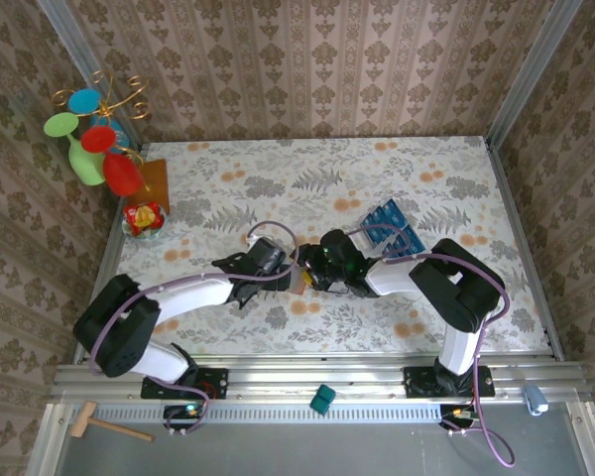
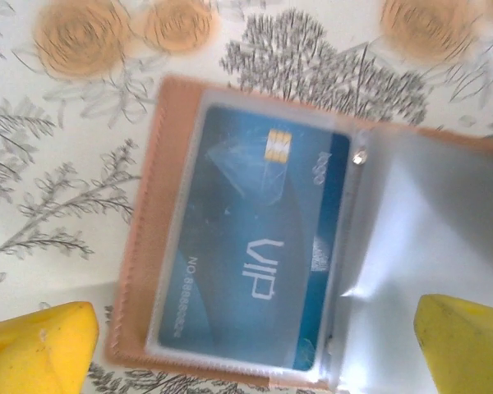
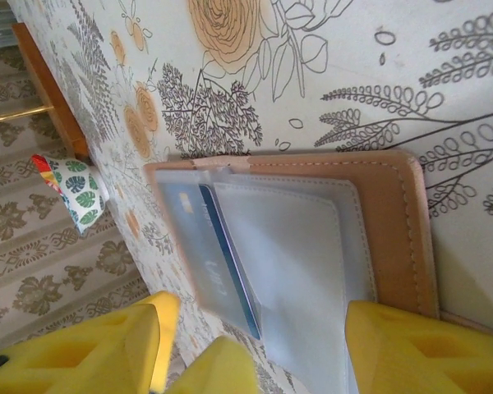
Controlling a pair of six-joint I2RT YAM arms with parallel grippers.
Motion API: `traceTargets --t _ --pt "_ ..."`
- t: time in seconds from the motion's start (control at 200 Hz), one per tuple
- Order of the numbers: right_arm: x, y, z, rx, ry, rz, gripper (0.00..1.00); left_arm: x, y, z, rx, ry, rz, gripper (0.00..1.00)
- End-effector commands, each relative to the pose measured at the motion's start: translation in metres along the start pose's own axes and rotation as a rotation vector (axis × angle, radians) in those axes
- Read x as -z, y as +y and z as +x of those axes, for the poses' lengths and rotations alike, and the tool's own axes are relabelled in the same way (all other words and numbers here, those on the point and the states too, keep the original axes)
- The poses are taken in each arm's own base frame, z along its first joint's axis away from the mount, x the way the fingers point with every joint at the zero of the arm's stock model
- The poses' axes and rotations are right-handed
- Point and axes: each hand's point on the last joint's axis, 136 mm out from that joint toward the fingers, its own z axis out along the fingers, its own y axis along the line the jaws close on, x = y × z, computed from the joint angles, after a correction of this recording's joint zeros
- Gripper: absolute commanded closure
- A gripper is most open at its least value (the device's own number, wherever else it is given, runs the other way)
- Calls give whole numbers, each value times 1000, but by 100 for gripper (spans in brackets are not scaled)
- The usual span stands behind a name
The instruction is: Put the credit cards into the card holder
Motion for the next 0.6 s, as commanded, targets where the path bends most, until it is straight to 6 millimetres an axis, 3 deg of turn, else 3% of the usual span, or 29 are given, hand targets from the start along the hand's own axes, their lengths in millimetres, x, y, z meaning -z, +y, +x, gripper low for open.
traceTargets --t 0.0,0.38,0.595 --pt "-6 -12 4 25 20 70 37 14 16 -13 44 2 -13 0" --pt "-8 -18 4 37 28 99 38 -7 117 2 242 140 -227 0" --pt "-9 -18 5 56 36 114 38 -17 128 4 240 177 -272 0"
